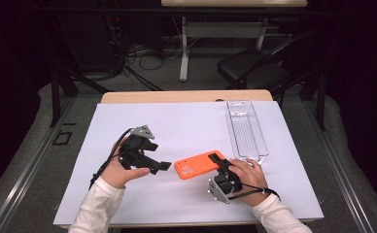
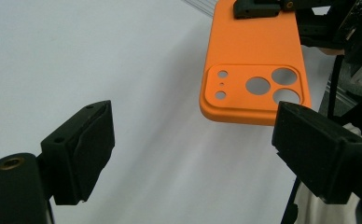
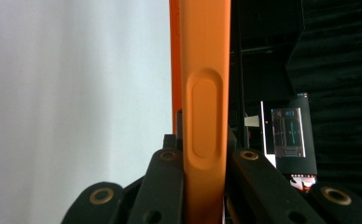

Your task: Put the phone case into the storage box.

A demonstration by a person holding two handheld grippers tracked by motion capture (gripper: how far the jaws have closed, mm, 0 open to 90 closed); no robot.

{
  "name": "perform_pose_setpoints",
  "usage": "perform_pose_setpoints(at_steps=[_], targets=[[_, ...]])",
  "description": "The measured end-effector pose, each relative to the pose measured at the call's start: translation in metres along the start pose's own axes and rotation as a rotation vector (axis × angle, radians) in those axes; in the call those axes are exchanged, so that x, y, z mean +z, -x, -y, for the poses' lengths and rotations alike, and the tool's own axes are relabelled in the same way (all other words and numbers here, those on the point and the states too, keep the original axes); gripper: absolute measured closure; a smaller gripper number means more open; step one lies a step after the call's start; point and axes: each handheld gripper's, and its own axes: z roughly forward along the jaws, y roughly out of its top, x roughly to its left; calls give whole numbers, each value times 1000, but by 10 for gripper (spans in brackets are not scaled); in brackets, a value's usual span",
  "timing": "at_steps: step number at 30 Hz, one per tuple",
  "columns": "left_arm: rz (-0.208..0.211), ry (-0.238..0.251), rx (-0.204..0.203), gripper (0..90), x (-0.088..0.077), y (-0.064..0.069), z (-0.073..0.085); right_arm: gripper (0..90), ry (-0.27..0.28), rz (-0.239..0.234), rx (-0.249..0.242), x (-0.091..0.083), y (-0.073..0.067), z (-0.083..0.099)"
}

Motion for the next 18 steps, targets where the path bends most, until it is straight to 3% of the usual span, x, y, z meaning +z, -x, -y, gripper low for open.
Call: perform_pose_setpoints(at_steps=[3, 7, 15, 18], targets=[[-9, -4, 21, 135, 0, 0, 1, 866, 12, -10, 26, 0, 1, 0], [2, 6, 20, 139, -2, -2, 2, 866, 28, -23, 100, 0, 4, 3], [10, 20, 23, 152, -6, -4, 4, 867, 49, -66, 155, 1, 3, 3], [10, 29, 30, 156, -9, -5, 5, 867, 66, -104, 247, 0, 6, 5]])
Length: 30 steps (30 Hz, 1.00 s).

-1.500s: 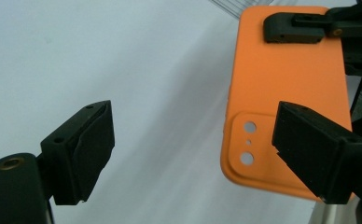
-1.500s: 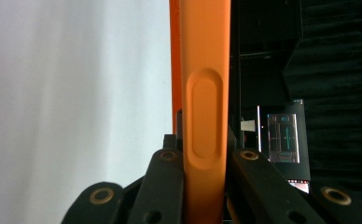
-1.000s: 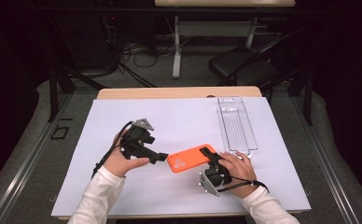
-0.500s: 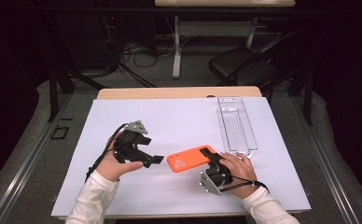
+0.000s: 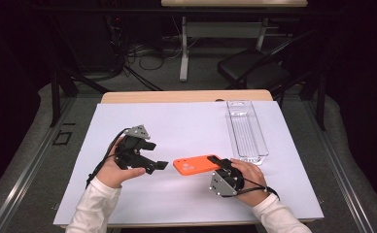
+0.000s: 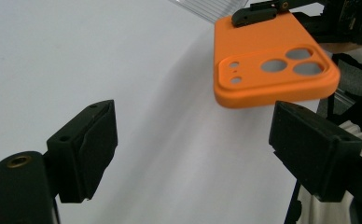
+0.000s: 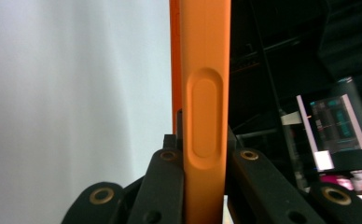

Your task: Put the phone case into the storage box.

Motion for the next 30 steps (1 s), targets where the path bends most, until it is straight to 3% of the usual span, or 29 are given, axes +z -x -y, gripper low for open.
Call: perform_pose_setpoints(at_steps=[1, 2, 5, 18, 23, 27, 30], targets=[[1, 6, -5, 156, -1, 0, 0, 867, 6, -14, 53, -1, 2, 1], [-2, 8, -4, 156, -2, -1, 1, 867, 20, -21, 66, -1, 4, 1], [-3, 10, -4, 156, -3, -1, 1, 868, 31, -47, 168, -3, 7, 4], [0, 42, 15, 203, 4, 3, 0, 868, 148, -163, 445, 0, 17, 13], [24, 50, 14, 240, 9, 5, -1, 868, 169, -198, 507, 3, 17, 15], [35, 54, 13, 267, 14, 6, -1, 868, 183, -213, 528, 4, 17, 15], [43, 67, 13, 312, 17, 6, -2, 868, 184, -215, 517, 4, 16, 14]])
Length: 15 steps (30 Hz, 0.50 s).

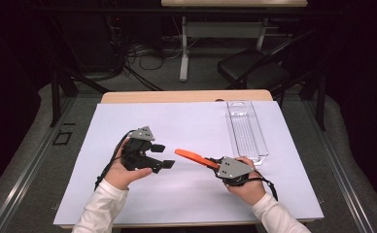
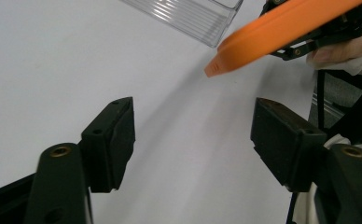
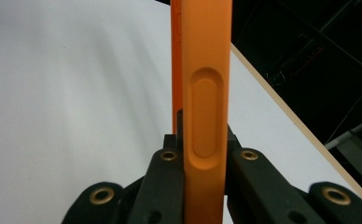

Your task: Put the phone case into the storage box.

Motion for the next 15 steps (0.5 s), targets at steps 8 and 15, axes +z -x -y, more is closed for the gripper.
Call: perform_pose_setpoints(at_steps=[8, 15], targets=[[22, 25, 8, 425, -1, 4, -2, 868, 1, -2, -12, 1, -2, 0], [3, 30, 34, 488, 1, 10, 0, 868, 10, -13, -3, 2, -3, 0]])
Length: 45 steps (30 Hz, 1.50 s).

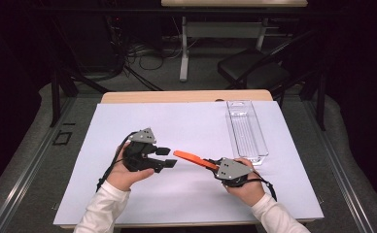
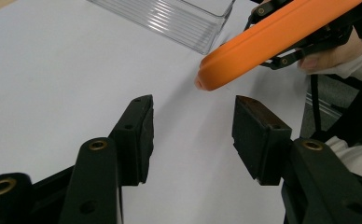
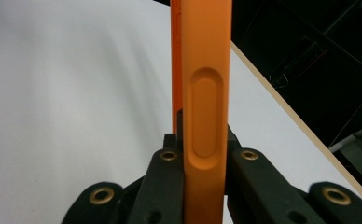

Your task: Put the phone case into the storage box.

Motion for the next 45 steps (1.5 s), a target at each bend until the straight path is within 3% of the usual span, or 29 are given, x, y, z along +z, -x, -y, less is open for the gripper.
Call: perform_pose_setpoints(at_steps=[9, 12, 14, 15, 17, 23, 25, 27, 39, 45], targets=[[-9, 6, 4, 521, 2, 2, 1, 868, 5, -4, 7, 0, 0, 0], [-9, 11, 22, 536, 3, 3, 2, 867, 5, -6, 8, 0, 0, 0], [-31, 8, 40, 535, 3, 4, 2, 868, 7, -10, 12, 0, -1, 0], [-40, 7, 35, 534, 4, 5, 2, 868, 7, -12, 11, 0, -1, 0], [13, -2, -23, 565, 5, 3, 2, 868, 6, -15, 10, 1, -1, -1], [-10, 16, -16, 564, 5, 4, 2, 868, 7, -26, 11, 2, -2, -1], [3, 31, -6, 567, 6, 4, 2, 868, 7, -30, 11, 2, -3, -1], [20, 24, 5, 614, 8, 4, 2, 868, 8, -35, 14, 2, -3, -1], [0, 32, 13, 742, 14, 12, -1, 868, 10, -49, 13, 4, -6, -2], [-12, 39, 9, 751, 14, 13, -1, 868, 11, -51, 16, 3, -6, -2]])
